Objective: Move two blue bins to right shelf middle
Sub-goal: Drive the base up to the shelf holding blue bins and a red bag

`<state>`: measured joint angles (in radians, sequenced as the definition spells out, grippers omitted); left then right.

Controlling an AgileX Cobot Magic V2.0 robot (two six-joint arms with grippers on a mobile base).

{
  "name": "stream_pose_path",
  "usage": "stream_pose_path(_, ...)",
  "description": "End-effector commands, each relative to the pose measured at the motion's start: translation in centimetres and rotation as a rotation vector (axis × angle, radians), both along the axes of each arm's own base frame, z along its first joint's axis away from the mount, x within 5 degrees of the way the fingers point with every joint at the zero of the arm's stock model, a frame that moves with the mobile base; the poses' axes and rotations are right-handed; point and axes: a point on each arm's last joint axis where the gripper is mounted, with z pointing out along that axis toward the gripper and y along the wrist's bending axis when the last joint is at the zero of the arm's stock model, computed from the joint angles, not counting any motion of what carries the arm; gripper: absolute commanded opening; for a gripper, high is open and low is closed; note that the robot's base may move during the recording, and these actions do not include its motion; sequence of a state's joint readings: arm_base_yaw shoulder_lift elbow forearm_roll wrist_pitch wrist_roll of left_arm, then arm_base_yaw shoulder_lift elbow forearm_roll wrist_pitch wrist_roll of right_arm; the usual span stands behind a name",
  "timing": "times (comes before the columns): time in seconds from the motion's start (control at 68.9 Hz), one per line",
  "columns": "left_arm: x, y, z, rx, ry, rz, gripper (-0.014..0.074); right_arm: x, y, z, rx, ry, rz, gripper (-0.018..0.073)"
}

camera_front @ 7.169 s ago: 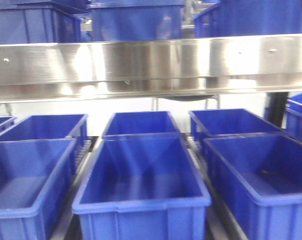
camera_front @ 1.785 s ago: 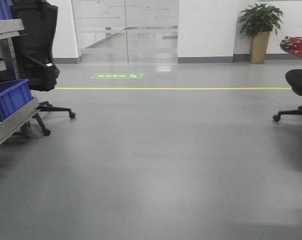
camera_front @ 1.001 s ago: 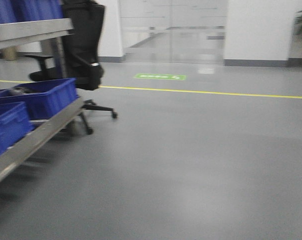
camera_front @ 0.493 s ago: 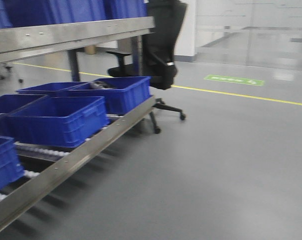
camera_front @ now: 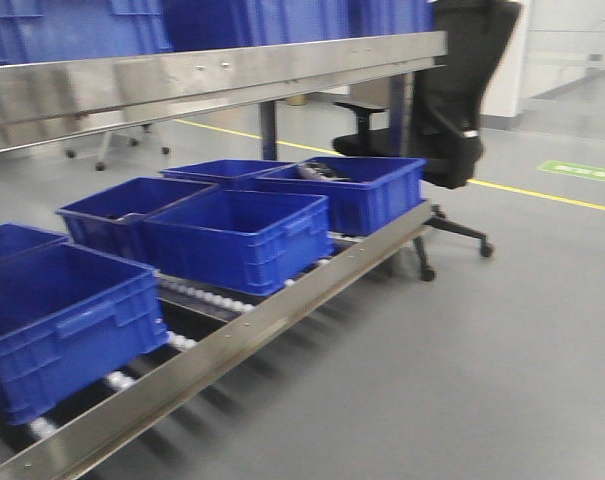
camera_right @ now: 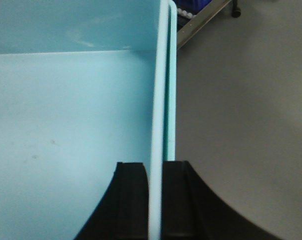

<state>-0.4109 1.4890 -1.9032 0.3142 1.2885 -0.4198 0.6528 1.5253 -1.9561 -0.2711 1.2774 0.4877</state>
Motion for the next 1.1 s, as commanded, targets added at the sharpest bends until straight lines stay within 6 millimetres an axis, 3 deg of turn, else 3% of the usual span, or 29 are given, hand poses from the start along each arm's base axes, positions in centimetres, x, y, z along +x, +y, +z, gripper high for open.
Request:
stream_pose_path(0.0,-0.47,-0.33,1.3,-0.047,-0.086,-0.031,-0.0111,-0.33,0.33,1.24,0.062,-0.082,0.041,-0.0163)
stream_pose_path(1.088,-0.46,-0.31,1.3,-0.046,-0.087,-0.03,-0.0111,-0.33,0.33,1.24,0.062,-0.082,0.041,-0.0163)
